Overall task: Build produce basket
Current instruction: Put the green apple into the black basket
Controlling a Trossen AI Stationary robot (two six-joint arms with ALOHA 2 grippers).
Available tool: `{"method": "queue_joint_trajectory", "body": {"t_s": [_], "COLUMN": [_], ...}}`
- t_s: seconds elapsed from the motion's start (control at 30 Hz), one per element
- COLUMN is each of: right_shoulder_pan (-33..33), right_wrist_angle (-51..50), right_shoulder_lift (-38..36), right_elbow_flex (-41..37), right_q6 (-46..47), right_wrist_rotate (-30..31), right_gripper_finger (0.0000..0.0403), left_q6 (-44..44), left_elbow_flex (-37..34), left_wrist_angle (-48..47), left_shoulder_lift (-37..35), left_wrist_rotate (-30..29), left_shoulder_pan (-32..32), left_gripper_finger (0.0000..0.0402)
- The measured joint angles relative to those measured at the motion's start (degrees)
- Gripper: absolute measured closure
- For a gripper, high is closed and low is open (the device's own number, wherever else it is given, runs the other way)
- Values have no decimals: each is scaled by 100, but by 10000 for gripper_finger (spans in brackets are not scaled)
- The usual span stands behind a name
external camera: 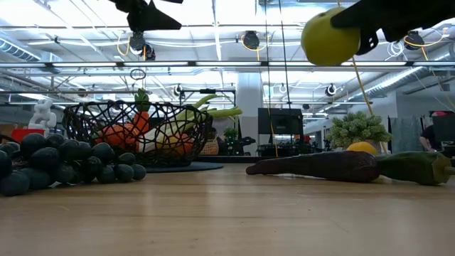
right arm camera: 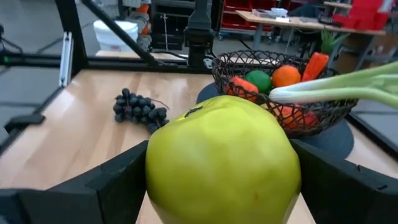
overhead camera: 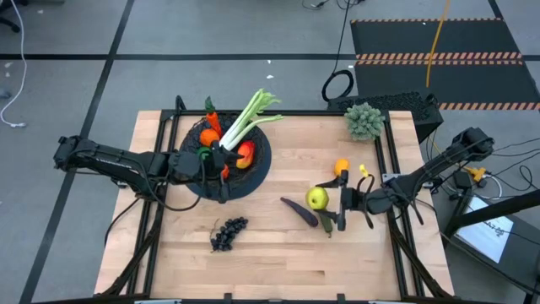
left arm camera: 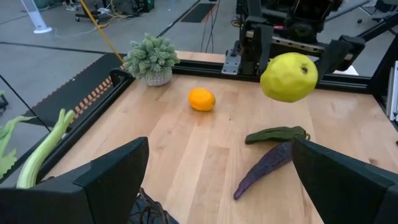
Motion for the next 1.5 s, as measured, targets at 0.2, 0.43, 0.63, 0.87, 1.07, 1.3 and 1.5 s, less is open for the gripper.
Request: {"method": "queue_joint_trajectory", "body": {"t_s": [0.2, 0.43, 0.63, 0.87, 1.07, 1.3, 1.5], "right_shoulder_pan": [-7, -23, -166, -356, -387, -487, -654], "right_wrist_angle": [15, 504, 1048, 1138, 1491, 2936, 3571], "right_shoulder_lift": [4, 4, 4, 4, 4, -1, 2], "right_elbow_flex": [2, 4, 4, -16, -321, -897, -1331], "right_q6": [14, 246, 796, 1995, 2836, 2818, 2551], "right_wrist_rotate": [80, 177, 168, 151, 122, 145, 149], "right_gripper_finger": [56, 55, 55, 55, 55, 55, 55], "left_q6": [-102, -136, -140, -191, -189, -186, -184], "left_elbow_flex": [-63, -63, -66, -68, -72, -72, -72], "left_wrist_angle": [-18, 18, 35, 40, 172, 212, 239], "left_shoulder_lift": [4, 4, 4, 4, 4, 4, 4], "left_wrist_rotate": [1, 0, 0, -1, 0, 0, -1], "left_shoulder_pan": [-71, -136, -136, -185, -293, -378, -376], "left_gripper_finger": [9, 9, 9, 9, 9, 9, 9]}}
